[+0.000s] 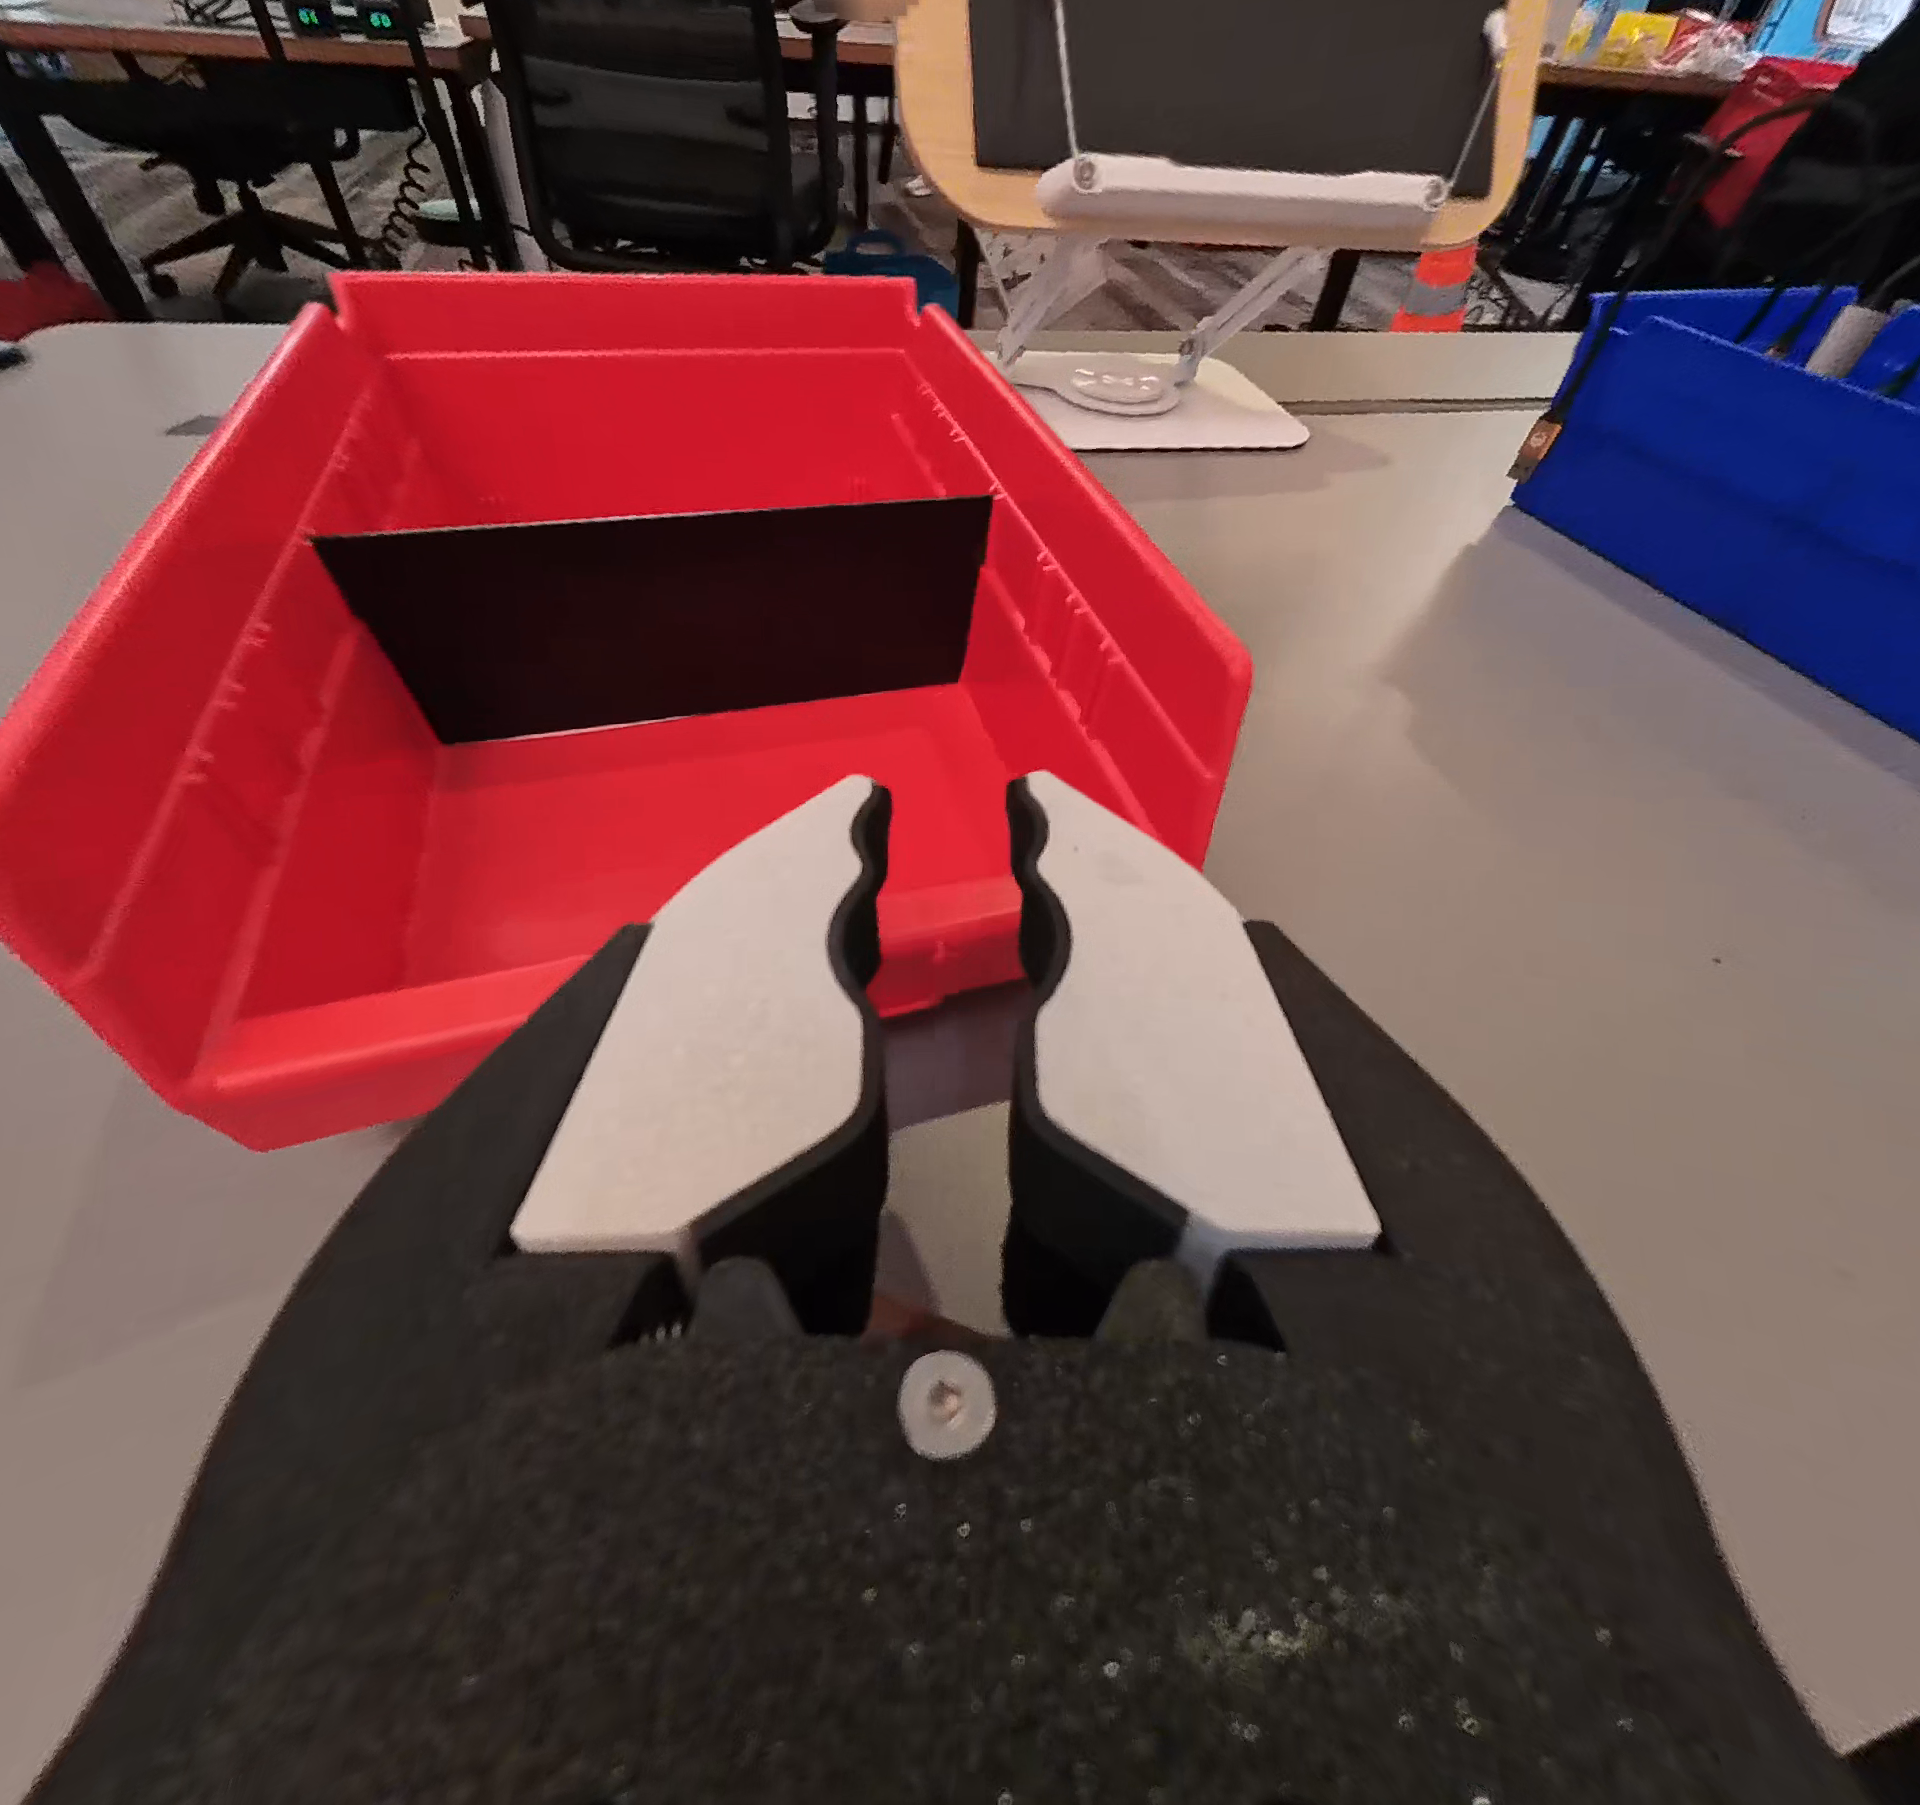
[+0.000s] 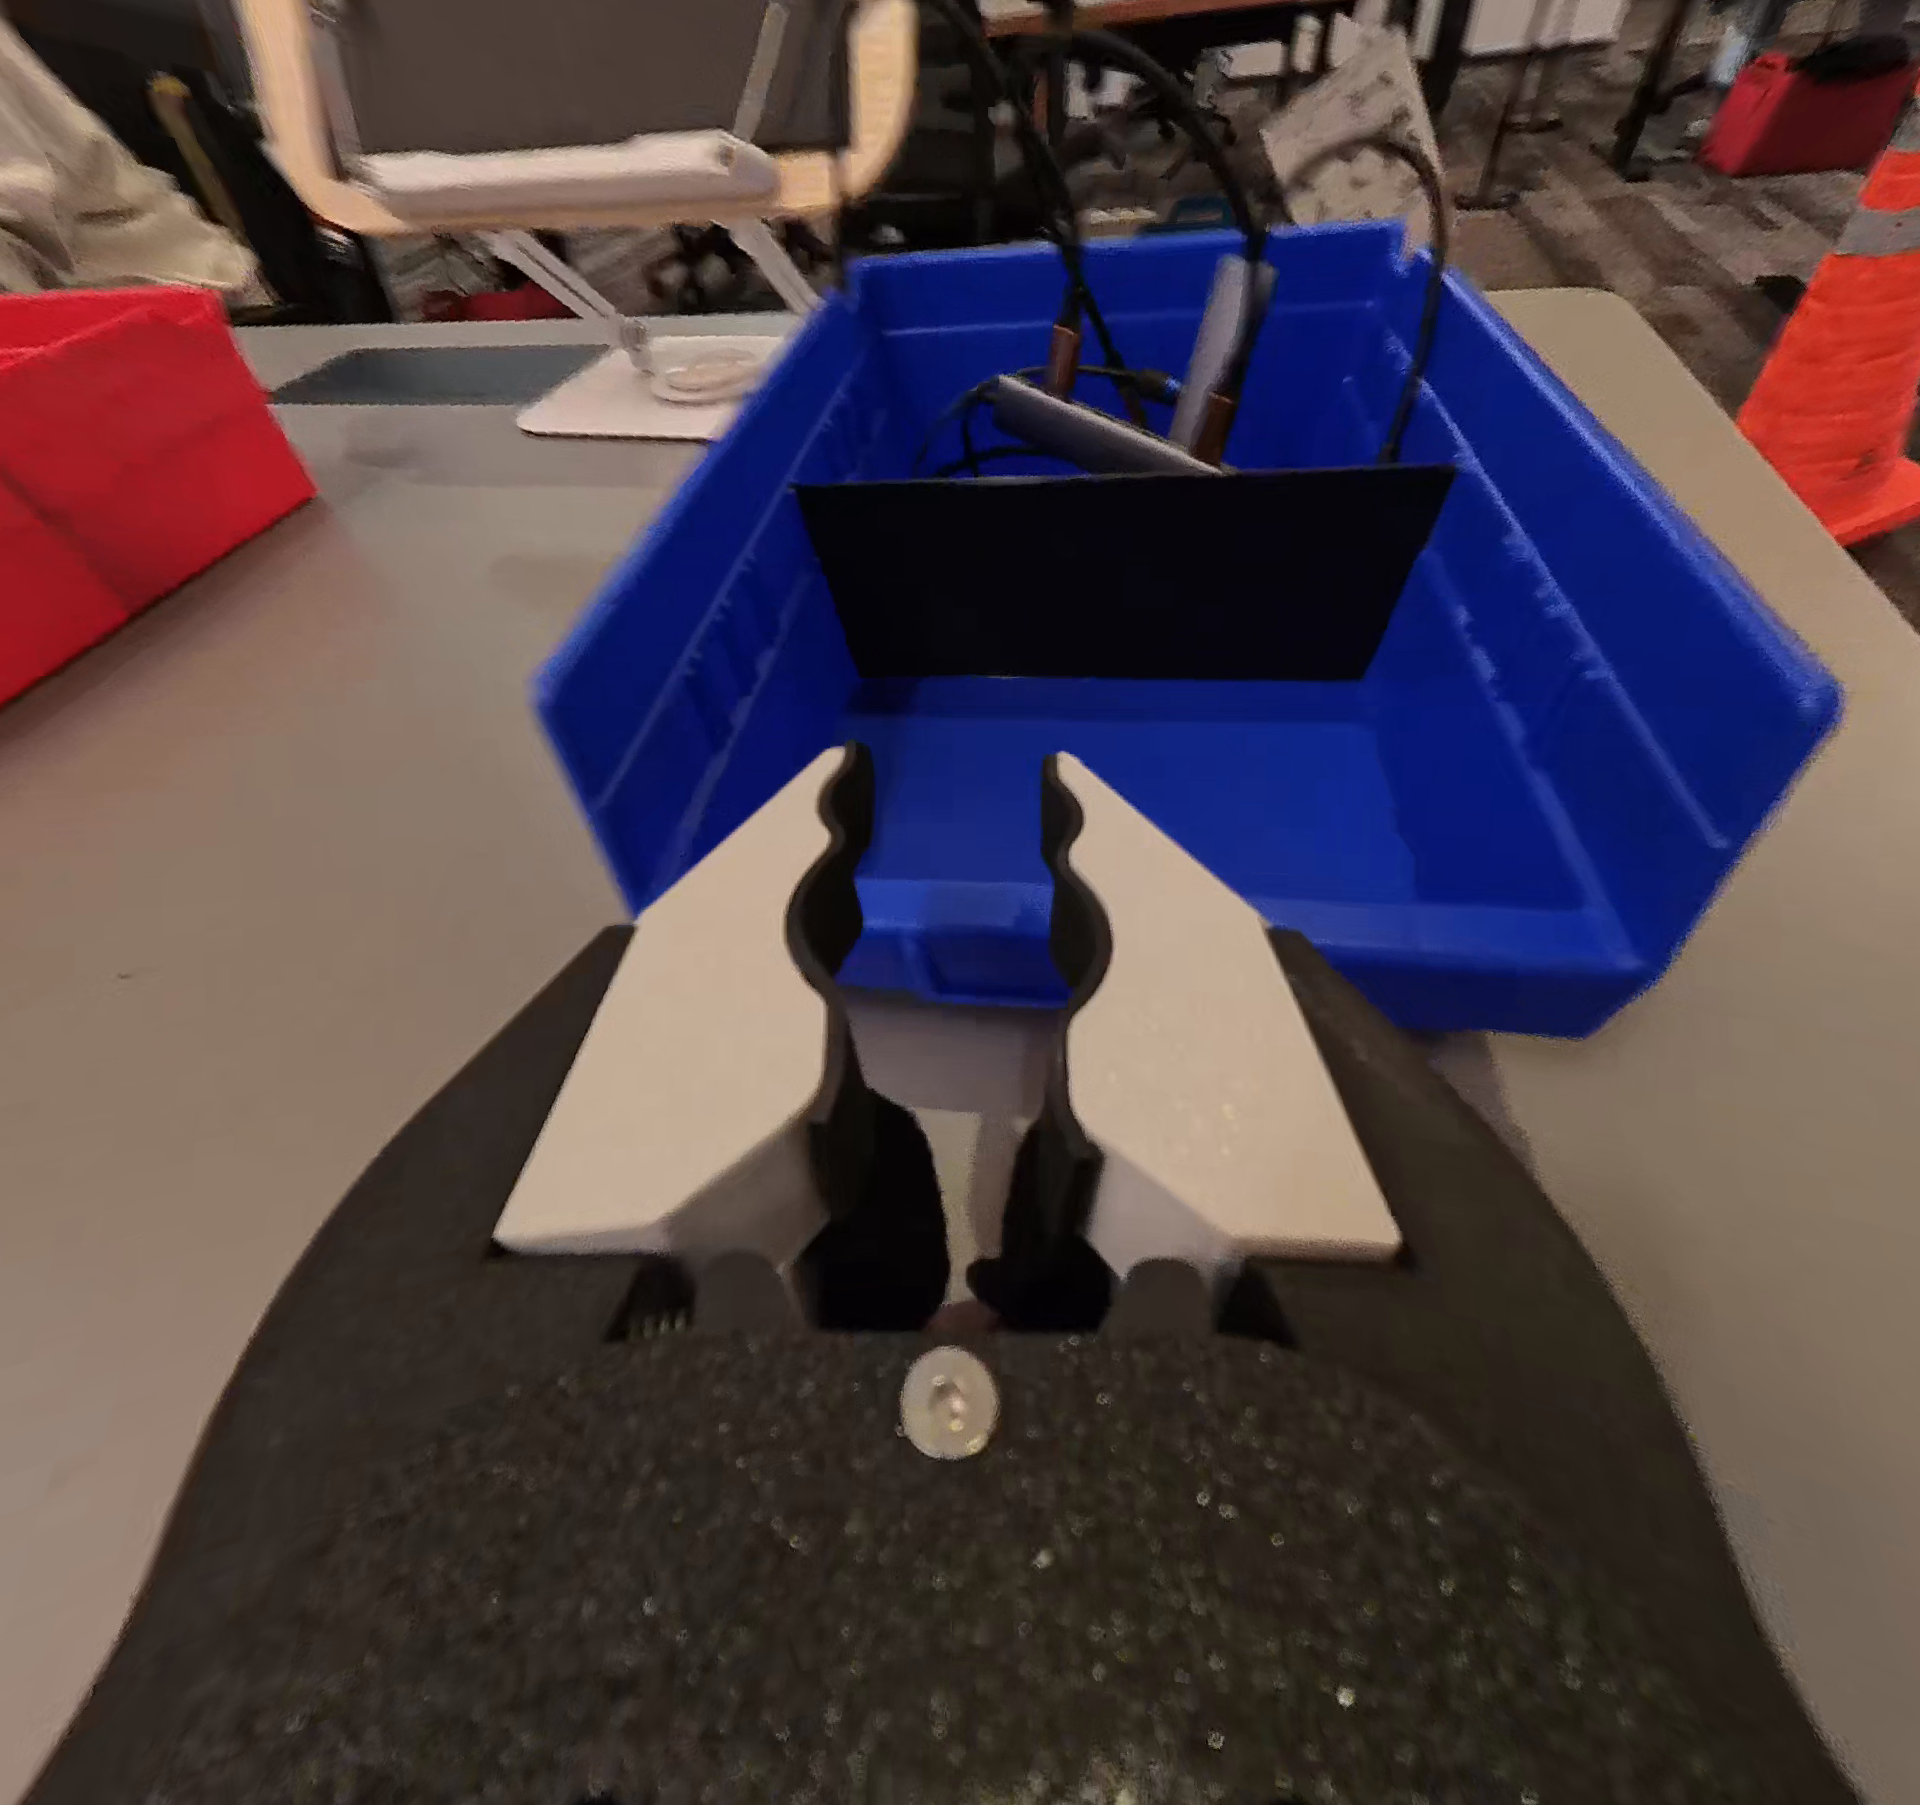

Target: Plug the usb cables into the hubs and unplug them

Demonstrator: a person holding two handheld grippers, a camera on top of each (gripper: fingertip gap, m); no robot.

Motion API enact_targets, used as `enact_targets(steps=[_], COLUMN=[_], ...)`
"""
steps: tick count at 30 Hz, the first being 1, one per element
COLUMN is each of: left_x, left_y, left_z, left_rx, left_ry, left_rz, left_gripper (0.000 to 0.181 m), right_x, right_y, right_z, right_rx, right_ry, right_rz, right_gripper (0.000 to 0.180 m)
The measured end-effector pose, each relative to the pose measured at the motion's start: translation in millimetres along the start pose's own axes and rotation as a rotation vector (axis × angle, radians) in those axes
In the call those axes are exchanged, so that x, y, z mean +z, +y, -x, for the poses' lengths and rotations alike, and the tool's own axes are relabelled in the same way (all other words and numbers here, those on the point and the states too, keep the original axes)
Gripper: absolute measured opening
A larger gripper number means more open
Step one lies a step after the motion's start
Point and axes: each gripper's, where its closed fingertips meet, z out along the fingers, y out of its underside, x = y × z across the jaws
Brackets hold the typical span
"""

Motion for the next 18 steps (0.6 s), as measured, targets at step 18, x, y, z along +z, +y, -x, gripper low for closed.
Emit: enact_targets(steps=[18], left_x=[1.8], left_y=[-1.4], left_z=[-74.7], left_rx=[0.087], left_ry=[0.184], left_rz=[-0.045], left_gripper=[0.026], right_x=[29.0], right_y=[29.3], right_z=[165.9], right_rx=[-0.247], right_ry=[-0.344], right_rz=[0.107], right_gripper=[0.063])
